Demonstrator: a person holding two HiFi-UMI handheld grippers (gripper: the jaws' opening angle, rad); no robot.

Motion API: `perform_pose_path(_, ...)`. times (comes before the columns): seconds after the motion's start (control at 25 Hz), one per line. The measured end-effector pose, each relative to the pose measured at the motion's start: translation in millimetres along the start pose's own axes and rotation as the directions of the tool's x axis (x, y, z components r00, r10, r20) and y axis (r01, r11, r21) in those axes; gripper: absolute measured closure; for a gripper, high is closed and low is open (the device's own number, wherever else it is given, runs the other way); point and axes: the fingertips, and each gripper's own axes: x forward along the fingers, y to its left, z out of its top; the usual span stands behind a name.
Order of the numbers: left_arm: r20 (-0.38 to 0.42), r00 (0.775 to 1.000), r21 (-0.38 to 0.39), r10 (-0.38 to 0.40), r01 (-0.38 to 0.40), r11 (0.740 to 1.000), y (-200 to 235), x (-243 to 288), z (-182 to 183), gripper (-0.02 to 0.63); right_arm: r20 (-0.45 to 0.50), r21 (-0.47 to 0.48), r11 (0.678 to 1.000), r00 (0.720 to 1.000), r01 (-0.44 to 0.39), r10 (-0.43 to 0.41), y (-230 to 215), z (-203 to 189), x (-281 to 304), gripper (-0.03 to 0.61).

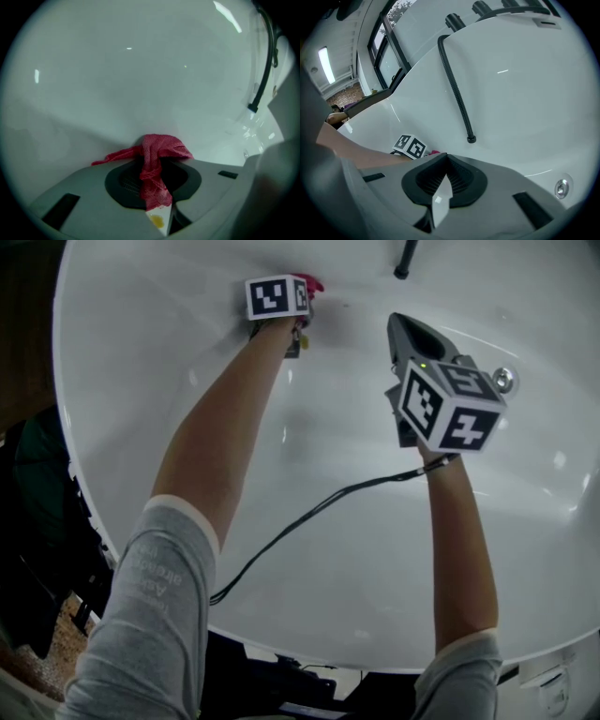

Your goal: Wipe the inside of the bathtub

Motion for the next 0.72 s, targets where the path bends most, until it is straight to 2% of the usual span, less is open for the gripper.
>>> perform_pose_path(0.2,-0.039,0.999,0.05,-0.006,0.007,0.999,-17.5,17.4,-11.2,0.534,-0.005,0.007,1.0,1.0,0.014,-0.014,-20.3,-6.6,-9.4,0.569)
perform_pose_path(0.36,-0.085,0.995,0.069,-0.049,0.055,0.996,-41.3,28.6,-22.6,0.534,-0.007,0.014,0.999,0.999,0.043,-0.043,-38.2,-8.1,-18.2,0.569)
perform_pose_path(0.52,-0.079,0.996,0.087,-0.049,0.056,0.995,-61.8,32.2,-25.3,0.534,-0.004,0.006,0.998,0.998,0.065,-0.065,-49.5,-5.5,-26.4,0.569)
perform_pose_path(0.64,-0.049,0.986,0.109,-0.158,0.163,0.981,-104.9,37.7,-19.8,0.534,-0.004,0.014,0.997,0.997,0.081,-0.081,-56.4,-7.8,-32.2,0.569)
perform_pose_path(0.68,-0.04,0.984,0.119,-0.171,0.174,0.977,-114.9,38.8,-18.4,0.534,-0.007,0.016,0.996,0.996,0.086,-0.085,-56.8,-9.1,-33.3,0.569)
perform_pose_path(0.72,-0.052,0.989,0.137,-0.138,0.144,0.98,-115.6,38.3,-21.1,0.534,-0.009,0.016,0.996,0.996,0.086,-0.086,-56.2,-10.8,-34.0,0.569)
